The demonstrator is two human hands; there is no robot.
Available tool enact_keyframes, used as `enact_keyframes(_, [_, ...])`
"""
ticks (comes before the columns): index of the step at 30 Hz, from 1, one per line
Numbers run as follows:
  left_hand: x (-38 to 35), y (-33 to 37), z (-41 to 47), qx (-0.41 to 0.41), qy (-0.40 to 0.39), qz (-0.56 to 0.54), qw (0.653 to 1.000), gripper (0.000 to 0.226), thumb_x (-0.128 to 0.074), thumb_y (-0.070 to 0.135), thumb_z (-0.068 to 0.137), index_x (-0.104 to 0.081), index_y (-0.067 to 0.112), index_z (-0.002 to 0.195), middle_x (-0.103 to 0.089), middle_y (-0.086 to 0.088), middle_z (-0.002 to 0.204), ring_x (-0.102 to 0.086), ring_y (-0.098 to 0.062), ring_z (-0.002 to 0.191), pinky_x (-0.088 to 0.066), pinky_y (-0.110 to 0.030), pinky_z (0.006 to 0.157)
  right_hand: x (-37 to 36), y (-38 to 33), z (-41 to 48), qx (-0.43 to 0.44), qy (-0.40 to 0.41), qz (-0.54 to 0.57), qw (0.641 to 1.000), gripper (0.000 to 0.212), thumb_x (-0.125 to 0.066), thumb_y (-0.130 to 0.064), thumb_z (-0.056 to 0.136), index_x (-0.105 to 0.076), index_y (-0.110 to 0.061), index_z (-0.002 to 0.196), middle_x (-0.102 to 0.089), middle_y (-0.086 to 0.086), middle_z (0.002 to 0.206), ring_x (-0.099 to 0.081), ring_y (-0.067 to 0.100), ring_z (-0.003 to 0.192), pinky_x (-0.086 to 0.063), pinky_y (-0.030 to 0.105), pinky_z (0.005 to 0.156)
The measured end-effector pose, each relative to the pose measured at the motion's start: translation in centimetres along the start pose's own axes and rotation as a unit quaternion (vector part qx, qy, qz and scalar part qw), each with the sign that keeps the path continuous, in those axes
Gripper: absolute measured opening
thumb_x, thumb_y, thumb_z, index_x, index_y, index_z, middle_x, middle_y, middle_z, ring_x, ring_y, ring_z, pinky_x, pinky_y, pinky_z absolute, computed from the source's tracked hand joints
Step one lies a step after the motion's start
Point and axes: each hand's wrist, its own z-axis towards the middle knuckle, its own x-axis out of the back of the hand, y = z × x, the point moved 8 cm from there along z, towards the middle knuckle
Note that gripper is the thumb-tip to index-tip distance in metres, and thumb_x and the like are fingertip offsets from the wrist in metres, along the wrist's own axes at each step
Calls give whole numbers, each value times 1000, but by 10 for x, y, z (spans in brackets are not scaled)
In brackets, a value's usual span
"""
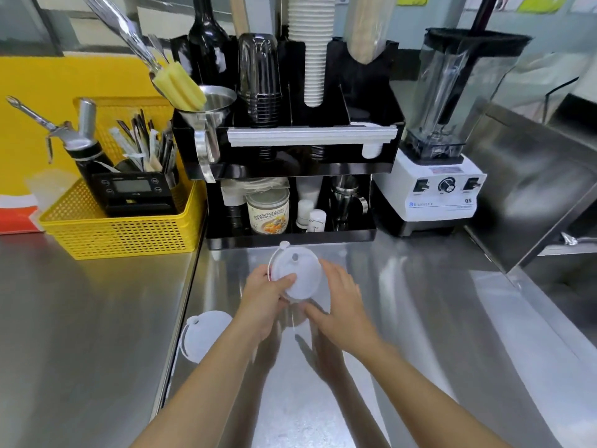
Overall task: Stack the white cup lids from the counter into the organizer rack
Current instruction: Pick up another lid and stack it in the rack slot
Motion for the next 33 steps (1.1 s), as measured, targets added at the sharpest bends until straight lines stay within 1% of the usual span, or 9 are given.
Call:
enact_keyframes(6, [-48, 30, 1, -39, -29, -70, 996, 32, -60, -8, 80, -59, 2, 111, -67, -20, 109, -64, -32, 96, -53, -39, 78, 39, -3, 35, -8, 99, 17, 995, 78, -51, -54, 71, -35, -12, 136, -42, 5, 138, -33, 16, 126, -29, 36, 105])
enact_keyframes(9, [-67, 53, 6, -62, -55, -54, 995, 32, -60, -6, 81, -59, 5, 111, -67, -18, 109, -64, -30, 97, -51, -31, 71, 65, -6, 52, 12, 106, -1, 994, 76, -50, -52, 70, -38, -12, 135, -40, 7, 139, -26, 11, 125, -21, 28, 103])
enact_keyframes(14, [-100, 108, 12, -131, -86, -14, 988, 19, -59, 1, 85, -58, 10, 101, -67, -12, 99, -64, -24, 88, -52, -29, 68, 115, -16, 84, 78, 159, -54, 983, 70, -55, -49, 71, -48, -3, 124, -52, 20, 125, -37, 20, 116, -34, 36, 96])
enact_keyframes(17, [-123, 157, 16, -221, -102, 58, 968, 35, -57, 6, 88, -54, 12, 122, -66, -5, 109, -64, -15, 93, -51, -21, 73, 151, -17, 114, 71, 157, -50, 984, 76, -50, -57, 69, -48, -5, 125, -51, 14, 125, -43, 26, 116, -35, 38, 100])
enact_keyframes(20, [-144, 199, 23, -305, -93, 192, 928, 55, -56, 20, 91, -36, 22, 141, -51, 8, 133, -51, -9, 117, -42, -23, 94, 183, -13, 146, 63, 162, -100, 980, 75, -46, -62, 69, -49, -12, 125, -52, 8, 127, -44, 25, 118, -27, 35, 97])
enact_keyframes(23, [-164, 232, 30, -394, -67, 316, 860, 56, -53, 28, 92, -32, 24, 143, -38, 8, 148, -35, -9, 135, -26, -25, 111, 207, 0, 180, 21, 154, -147, 977, 59, -58, -54, 79, -47, -20, 126, -50, 2, 130, -40, 20, 123, -14, 29, 87])
enact_keyframes(25, [-179, 248, 34, -456, -50, 405, 791, 46, -49, 29, 93, -42, 20, 138, -46, 4, 143, -39, -14, 133, -25, -24, 109, 218, 6, 201, 7, 142, -162, 976, 43, -58, -54, 78, -50, -28, 111, -53, -2, 116, -43, 18, 121, -12, 29, 75])
enact_keyframes(28, [-200, 257, 48, -500, -43, 526, 686, 37, -42, 29, 93, -52, 12, 124, -62, -5, 119, -52, -24, 114, -36, -41, 105, 224, 14, 228, -4, 114, -173, 978, 41, -55, -54, 77, -52, -24, 106, -56, -4, 114, -45, 17, 118, -19, 33, 81])
enact_keyframes(33, [-216, 263, 93, -470, -44, 586, 659, 45, -37, 30, 97, -37, 18, 140, -50, 0, 141, -40, -17, 132, -14, -38, 118, 217, 25, 264, -11, 73, -186, 980, 56, -52, -53, 80, -51, -15, 122, -56, 2, 126, -46, 19, 117, -24, 38, 91])
